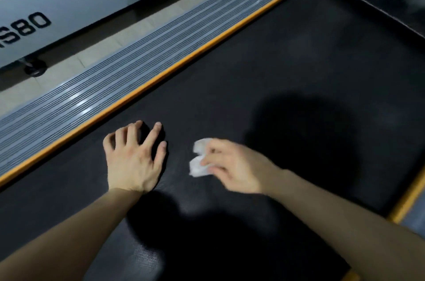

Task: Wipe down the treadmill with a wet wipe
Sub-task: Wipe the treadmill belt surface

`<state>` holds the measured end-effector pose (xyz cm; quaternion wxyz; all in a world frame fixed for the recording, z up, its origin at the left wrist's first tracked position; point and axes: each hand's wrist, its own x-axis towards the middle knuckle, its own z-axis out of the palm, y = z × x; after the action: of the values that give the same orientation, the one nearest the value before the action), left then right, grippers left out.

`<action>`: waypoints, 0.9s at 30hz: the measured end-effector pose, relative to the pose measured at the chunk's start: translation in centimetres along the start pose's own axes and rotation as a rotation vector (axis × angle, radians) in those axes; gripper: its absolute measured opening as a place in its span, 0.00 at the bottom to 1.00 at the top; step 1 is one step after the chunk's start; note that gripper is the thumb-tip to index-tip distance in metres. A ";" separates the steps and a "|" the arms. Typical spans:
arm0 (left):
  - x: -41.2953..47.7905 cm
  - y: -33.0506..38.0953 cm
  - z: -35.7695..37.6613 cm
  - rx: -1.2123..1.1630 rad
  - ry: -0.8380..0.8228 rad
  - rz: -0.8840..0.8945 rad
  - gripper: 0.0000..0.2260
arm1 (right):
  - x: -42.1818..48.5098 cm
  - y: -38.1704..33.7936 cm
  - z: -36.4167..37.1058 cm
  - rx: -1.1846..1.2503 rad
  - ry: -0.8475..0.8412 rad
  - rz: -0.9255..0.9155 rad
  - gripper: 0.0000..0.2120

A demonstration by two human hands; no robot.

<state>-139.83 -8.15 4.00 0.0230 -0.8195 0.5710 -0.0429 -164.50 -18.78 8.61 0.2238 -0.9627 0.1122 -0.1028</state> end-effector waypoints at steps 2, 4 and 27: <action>0.5 0.2 -0.3 0.068 -0.043 0.040 0.26 | -3.9 5.1 -3.4 -0.174 0.241 0.204 0.11; 0.9 0.3 -0.9 0.146 -0.099 0.140 0.26 | -8.6 10.5 -7.5 -0.352 0.465 0.877 0.09; 6.0 31.9 -7.8 0.104 -0.649 0.478 0.77 | -25.2 4.9 -9.3 -0.070 0.044 0.706 0.10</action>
<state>-168.29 -24.79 9.26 0.2529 -0.6323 0.7056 0.1959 -191.68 -20.27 10.86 0.2102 -0.8692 0.4461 -0.0358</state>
